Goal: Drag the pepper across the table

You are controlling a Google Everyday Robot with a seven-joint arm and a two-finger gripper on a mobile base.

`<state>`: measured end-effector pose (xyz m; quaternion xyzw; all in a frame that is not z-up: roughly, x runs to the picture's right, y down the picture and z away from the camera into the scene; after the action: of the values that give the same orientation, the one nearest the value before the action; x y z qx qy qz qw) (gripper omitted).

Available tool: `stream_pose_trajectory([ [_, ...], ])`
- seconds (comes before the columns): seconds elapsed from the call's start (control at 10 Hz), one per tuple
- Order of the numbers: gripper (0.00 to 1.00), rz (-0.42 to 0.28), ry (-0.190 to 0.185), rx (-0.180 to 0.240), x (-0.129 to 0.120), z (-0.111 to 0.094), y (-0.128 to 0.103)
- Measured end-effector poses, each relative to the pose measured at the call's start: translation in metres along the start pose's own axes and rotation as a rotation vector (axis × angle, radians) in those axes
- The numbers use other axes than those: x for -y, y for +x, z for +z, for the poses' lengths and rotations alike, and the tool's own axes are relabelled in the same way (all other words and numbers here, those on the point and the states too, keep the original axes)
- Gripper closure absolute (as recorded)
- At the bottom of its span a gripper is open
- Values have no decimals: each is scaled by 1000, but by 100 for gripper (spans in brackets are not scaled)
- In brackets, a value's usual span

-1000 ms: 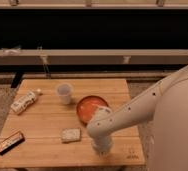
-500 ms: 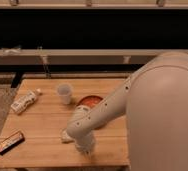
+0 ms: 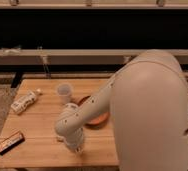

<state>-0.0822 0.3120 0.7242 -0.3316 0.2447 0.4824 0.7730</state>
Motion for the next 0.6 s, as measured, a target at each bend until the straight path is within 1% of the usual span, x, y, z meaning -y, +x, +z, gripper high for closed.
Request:
stream_pose_trajectory([
  [0.6, 100, -140, -2, 24, -36, -4, -32],
])
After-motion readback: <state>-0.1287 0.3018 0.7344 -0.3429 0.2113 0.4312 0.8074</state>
